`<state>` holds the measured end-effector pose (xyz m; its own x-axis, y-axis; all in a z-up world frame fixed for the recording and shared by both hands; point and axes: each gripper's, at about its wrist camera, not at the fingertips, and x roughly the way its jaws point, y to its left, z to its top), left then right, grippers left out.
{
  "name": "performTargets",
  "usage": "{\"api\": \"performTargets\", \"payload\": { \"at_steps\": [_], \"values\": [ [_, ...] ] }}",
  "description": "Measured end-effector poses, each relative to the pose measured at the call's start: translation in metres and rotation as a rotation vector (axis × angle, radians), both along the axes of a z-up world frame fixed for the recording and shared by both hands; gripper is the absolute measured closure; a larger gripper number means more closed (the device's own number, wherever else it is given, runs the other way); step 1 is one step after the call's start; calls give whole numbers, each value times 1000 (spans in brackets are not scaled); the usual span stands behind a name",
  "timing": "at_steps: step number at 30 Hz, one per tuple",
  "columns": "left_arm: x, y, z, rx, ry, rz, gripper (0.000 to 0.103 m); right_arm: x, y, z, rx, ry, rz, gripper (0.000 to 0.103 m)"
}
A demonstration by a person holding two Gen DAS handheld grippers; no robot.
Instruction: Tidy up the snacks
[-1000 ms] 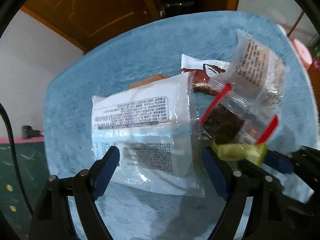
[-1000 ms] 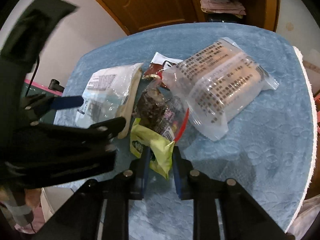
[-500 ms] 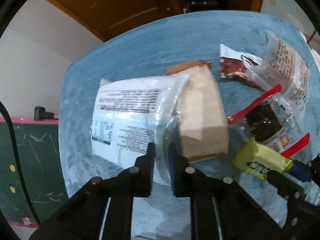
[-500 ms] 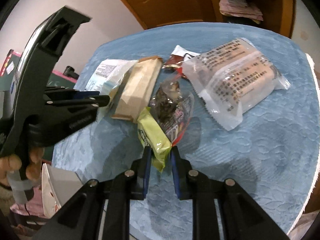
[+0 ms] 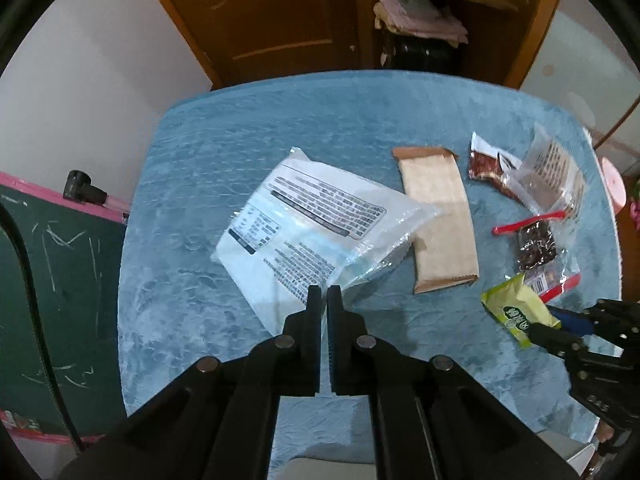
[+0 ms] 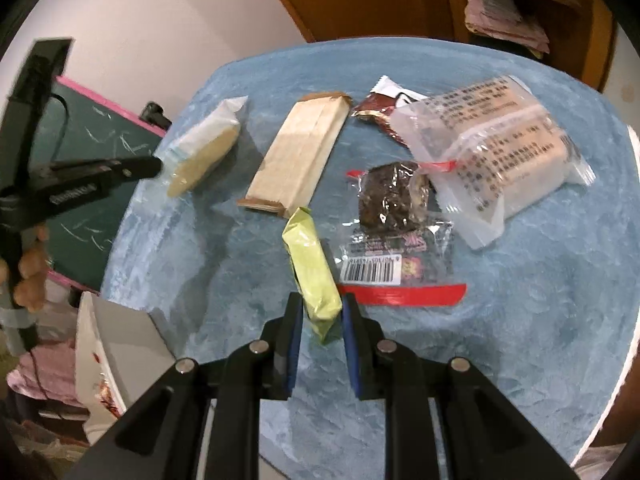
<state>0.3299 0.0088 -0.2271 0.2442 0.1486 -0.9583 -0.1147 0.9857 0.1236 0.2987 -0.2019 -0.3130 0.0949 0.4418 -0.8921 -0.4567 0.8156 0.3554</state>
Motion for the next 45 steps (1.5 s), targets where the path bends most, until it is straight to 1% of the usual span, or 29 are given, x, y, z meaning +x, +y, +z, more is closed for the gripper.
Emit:
{"api": "performTargets", "payload": {
  "at_steps": [2, 5, 7, 10, 11, 12, 13, 16, 17, 18, 19, 20, 21, 23, 25, 27, 28, 29, 31, 32, 33, 34, 35, 37, 39, 41, 45],
  "values": [
    [0, 5, 3, -3, -16, 12, 102, 3, 9, -2, -13, -3, 9, 82],
    [5, 12, -7, 3, -8, 16, 102, 7, 18, -7, -24, 7, 28, 81],
    [6, 10, -13, 5, -1, 23, 101, 6, 24, -9, -52, -5, 56, 81],
    [10, 12, -28, 13, 24, 53, 95, 5, 27, -12, -65, 2, 75, 81],
    [12, 14, -35, 25, 34, 64, 90, 6, 25, -13, -64, 3, 77, 81],
    [13, 15, -42, 44, 45, 69, 81, 7, 25, -13, -62, 3, 80, 81],
    [14, 15, -49, 68, 56, 64, 76, 7, 25, -13, -61, 4, 80, 81],
    [16, 13, -69, 146, 81, 33, 71, 8, 26, -13, -59, 3, 84, 82],
    [16, 12, -72, 168, 78, 29, 65, 8, 26, -13, -59, 3, 86, 83],
    [15, 9, -73, 210, 70, 24, 51, 8, 26, -13, -58, 3, 89, 83],
    [16, 5, -73, 262, 70, 11, 43, 7, 29, -14, -60, 3, 91, 83],
    [16, 1, -73, 303, 65, -14, 29, 7, 29, -14, -59, 3, 94, 83],
    [15, -5, -73, 327, 58, -46, 24, 7, 28, -14, -58, 3, 95, 83],
    [14, -12, -74, 359, 51, -77, 24, 7, 27, -14, -55, 6, 95, 83],
    [17, -16, -77, 393, 59, -86, 22, 8, 26, -14, -53, 8, 92, 83],
    [23, -14, -82, 408, 78, -64, 15, 8, 26, -14, -51, 11, 90, 83],
    [24, -13, -80, 400, 55, -50, 14, 8, 26, -14, -50, 12, 90, 83],
    [27, -11, -81, 394, 55, -39, 14, 9, 25, -14, -50, 12, 91, 83],
    [32, -6, -83, 369, 70, -17, 14, 8, 26, -15, -50, 11, 92, 83],
    [33, -4, -82, 345, 68, -11, 24, 8, 26, -15, -49, 11, 92, 83],
    [36, 4, -82, 281, 67, -16, 50, 8, 26, -15, -47, 11, 92, 83],
    [37, 6, -82, 213, 66, -22, 65, 8, 26, -16, -45, 12, 92, 83],
    [37, 8, -81, 213, 63, -14, 73, 8, 25, -16, -42, 12, 91, 83],
    [38, 9, -80, 211, 54, -13, 83, 8, 24, -17, -39, 13, 90, 83],
    [37, 12, -75, 184, 27, -7, 99, 7, 23, -16, -40, 9, 90, 84],
    [33, 18, -65, 161, -16, 7, 103, 6, 23, -15, -44, 0, 90, 85],
    [20, 30, -38, 106, -69, 29, 103, -3, 22, 0, -42, -45, 96, 86]
  ]
}}
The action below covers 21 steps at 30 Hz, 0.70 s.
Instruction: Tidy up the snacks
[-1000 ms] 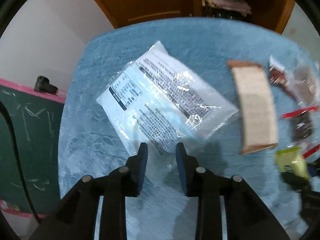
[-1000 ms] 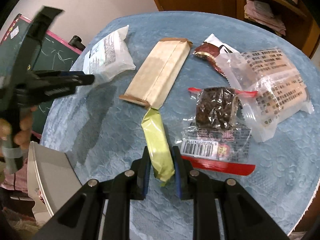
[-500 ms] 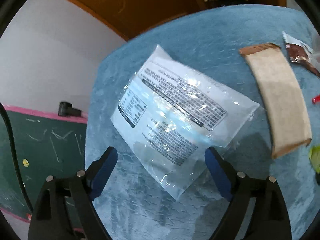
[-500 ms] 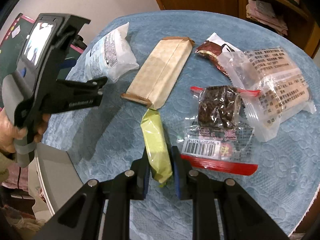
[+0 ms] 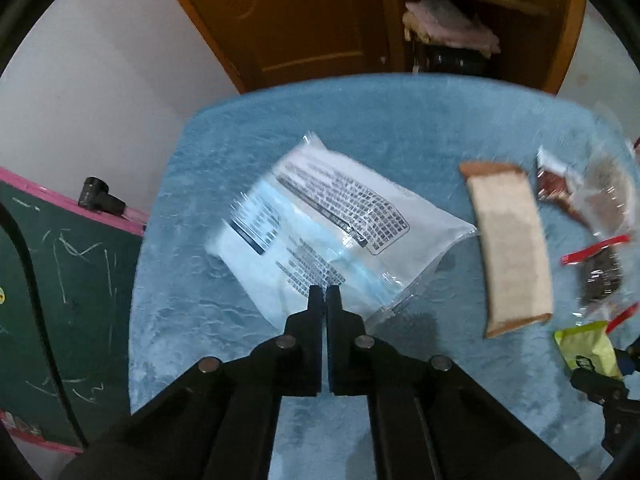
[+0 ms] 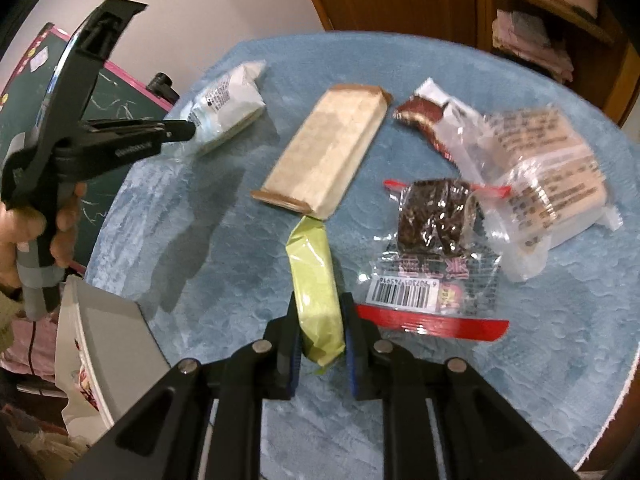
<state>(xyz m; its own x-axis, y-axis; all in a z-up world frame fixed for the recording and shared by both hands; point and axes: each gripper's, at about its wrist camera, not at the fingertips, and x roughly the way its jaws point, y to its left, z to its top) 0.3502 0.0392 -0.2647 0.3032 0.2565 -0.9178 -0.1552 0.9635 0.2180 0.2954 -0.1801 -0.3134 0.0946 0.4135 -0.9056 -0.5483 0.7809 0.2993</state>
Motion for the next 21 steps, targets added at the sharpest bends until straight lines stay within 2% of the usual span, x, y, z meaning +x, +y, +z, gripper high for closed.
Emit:
{"api": "performTargets", "payload": {
  "at_steps": [4, 11, 17, 21],
  "values": [
    [-20, 5, 44, -50, -62, -10, 103, -9, -6, 28, 24, -48, -15, 86],
    [-79, 7, 134, -206, -207, -53, 103, -37, -19, 91, 75, -140, -78, 86],
    [-157, 5, 216, -308, -341, -147, 103, -89, -24, 151, 121, -215, -139, 86],
    [-210, -2, 253, -358, -382, -233, 103, -137, -21, 190, 145, -262, -184, 86]
  ]
}}
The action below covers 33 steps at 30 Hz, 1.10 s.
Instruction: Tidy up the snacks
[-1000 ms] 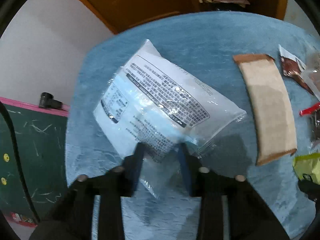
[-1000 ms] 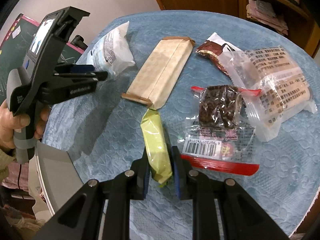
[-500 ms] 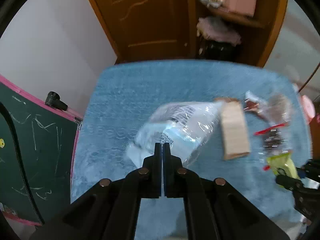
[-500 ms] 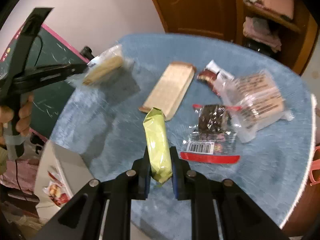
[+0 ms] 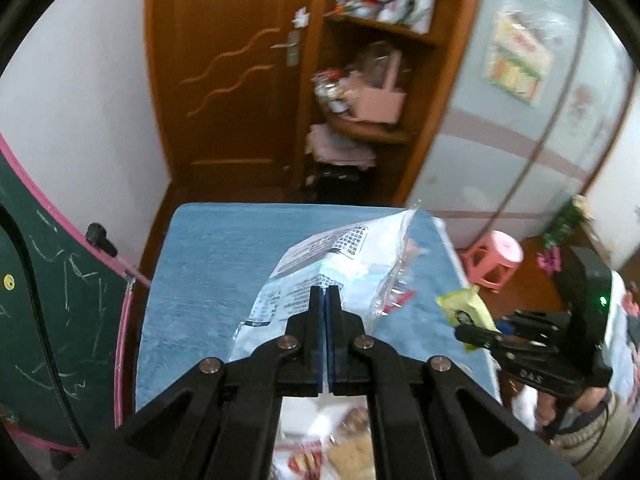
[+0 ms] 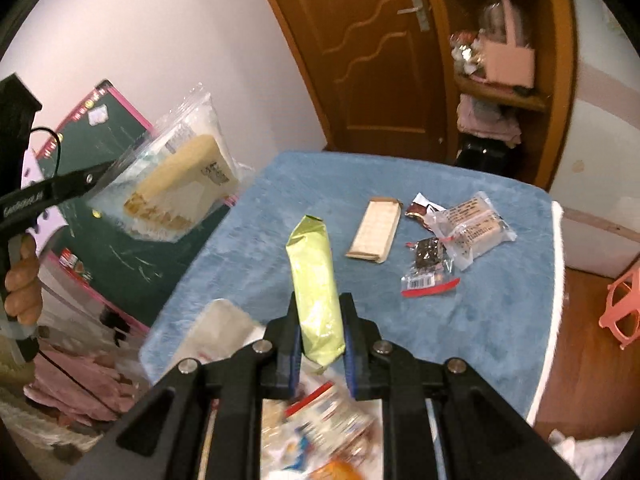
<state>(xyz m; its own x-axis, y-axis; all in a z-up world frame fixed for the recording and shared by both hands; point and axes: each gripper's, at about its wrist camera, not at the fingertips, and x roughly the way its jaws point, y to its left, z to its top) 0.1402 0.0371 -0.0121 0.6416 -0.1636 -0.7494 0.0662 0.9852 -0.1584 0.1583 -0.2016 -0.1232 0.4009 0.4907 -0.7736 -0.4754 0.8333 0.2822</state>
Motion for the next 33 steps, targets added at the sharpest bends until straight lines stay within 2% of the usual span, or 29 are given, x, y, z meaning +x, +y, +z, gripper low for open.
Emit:
{"api": "performTargets", "payload": {
  "at_steps": [4, 8, 12, 16, 17, 18, 19, 20, 21, 22, 23, 24, 33],
  "values": [
    [-48, -11, 14, -21, -5, -99, 103, -52, 2, 29, 5, -36, -32, 86],
    [-90, -23, 5, -12, 32, -186, 103, -97, 9, 41, -19, -46, -60, 86],
    [-119, -31, -18, -3, 90, -241, 103, -134, 19, 37, -85, -42, -86, 86],
    [-136, -40, -39, 27, 130, -283, 103, -151, 27, 22, -133, -1, -111, 85],
    [-138, -43, -43, 36, 134, -292, 103, -155, 28, 18, -157, 5, -124, 84],
    [-142, -45, -48, 51, 136, -300, 103, -157, 30, 14, -182, 9, -139, 78],
    [-144, -46, -50, 61, 137, -302, 100, -158, 31, 11, -201, 15, -153, 72],
    [-145, -46, -52, 74, 139, -297, 88, -158, 30, 8, -208, 27, -177, 55],
    [-144, -45, -54, 82, 141, -289, 65, -157, 30, 7, -200, 34, -195, 42],
    [-142, -44, -54, 85, 142, -276, 52, -161, 28, 9, -186, 32, -211, 38],
    [-143, -42, -53, 82, 139, -264, 33, -164, 27, 11, -170, 28, -224, 34],
    [-144, -38, -50, 73, 122, -248, 27, -165, 25, 13, -152, 25, -236, 34],
    [-142, -25, -38, 47, 104, -207, 27, -168, 13, 34, -86, 12, -315, 34]
  ]
}}
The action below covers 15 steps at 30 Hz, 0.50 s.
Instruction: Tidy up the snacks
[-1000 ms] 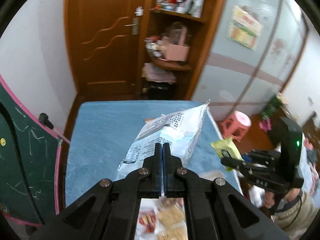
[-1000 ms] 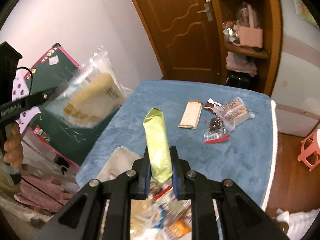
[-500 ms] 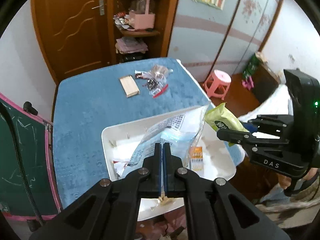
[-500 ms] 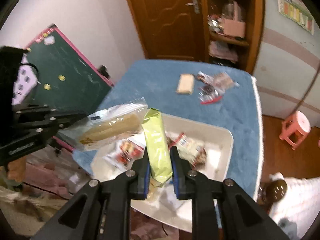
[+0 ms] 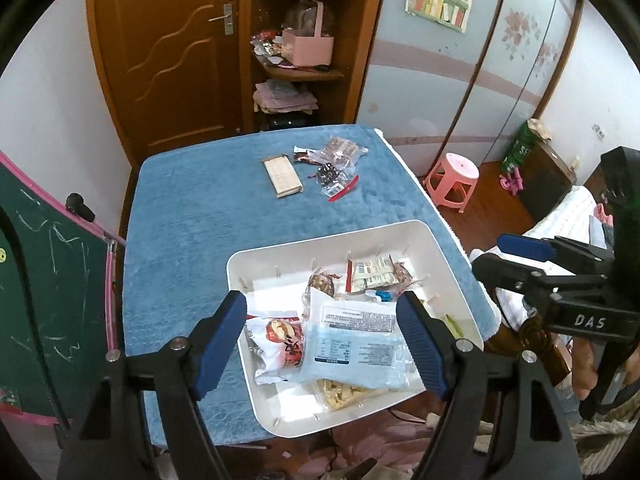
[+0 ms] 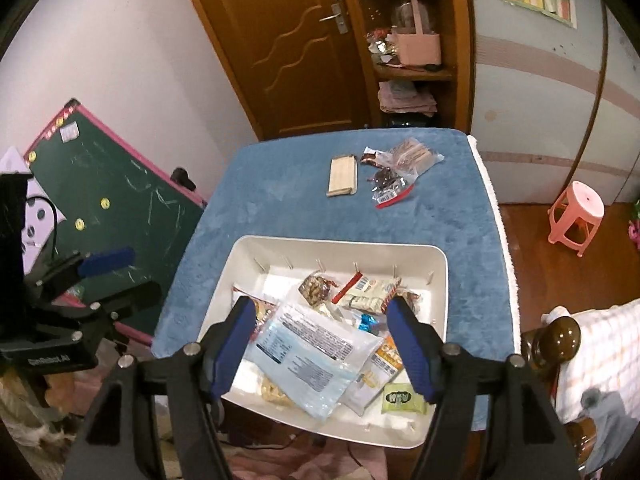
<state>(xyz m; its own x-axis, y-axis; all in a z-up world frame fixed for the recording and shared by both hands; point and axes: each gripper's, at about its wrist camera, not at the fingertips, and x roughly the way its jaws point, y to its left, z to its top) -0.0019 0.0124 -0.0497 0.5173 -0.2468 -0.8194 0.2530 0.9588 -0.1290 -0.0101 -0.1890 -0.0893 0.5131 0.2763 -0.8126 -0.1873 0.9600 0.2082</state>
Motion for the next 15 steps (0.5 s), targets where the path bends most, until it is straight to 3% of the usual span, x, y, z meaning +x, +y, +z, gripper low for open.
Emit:
{"api": "performTargets", "payload": {
  "at_steps": [15],
  "values": [
    [10, 0, 3, -33, -3, 62, 26, -4, 2, 19, -40, -51, 16, 34]
  ]
}}
